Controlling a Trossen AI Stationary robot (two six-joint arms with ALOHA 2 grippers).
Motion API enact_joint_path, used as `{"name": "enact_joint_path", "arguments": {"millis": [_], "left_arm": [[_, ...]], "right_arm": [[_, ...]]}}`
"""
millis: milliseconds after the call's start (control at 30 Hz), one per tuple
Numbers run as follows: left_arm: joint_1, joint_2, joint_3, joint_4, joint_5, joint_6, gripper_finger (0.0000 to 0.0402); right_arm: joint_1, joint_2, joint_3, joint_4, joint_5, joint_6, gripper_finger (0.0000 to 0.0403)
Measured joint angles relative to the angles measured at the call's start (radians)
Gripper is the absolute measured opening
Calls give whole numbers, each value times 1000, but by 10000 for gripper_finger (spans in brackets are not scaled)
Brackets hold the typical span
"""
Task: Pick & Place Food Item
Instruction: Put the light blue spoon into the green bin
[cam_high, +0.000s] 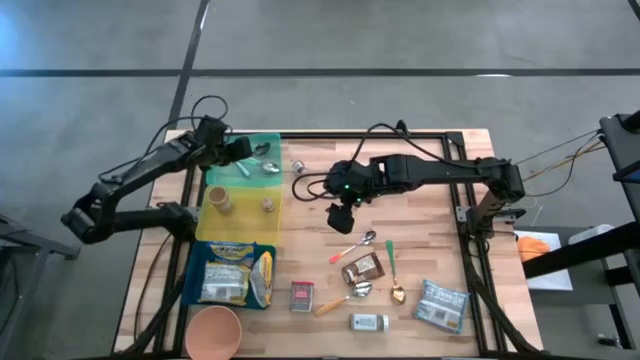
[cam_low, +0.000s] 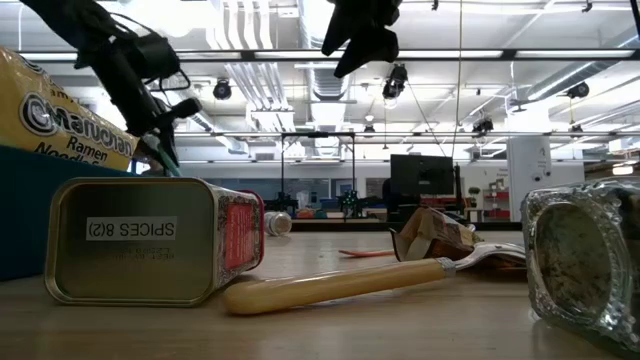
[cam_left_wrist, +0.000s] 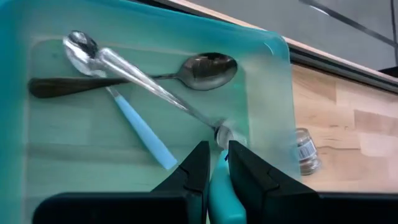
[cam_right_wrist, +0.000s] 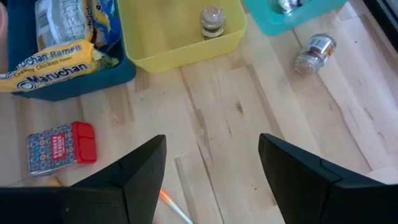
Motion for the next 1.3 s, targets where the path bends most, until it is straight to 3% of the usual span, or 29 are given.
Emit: {"name": "enact_joint_path", "arguments": {"millis": [900,1200,1300], "left_arm": [[67,51,1,-37,47,96,47],[46,196,157,-198,48,163,46],[34,264,217,-265,5,194,16]], "right_arm": [[25,0,0,-24,-4,1,255],[25,0,0,-24,-4,1,255],[31,0,0,-26,-4,1,255]]}}
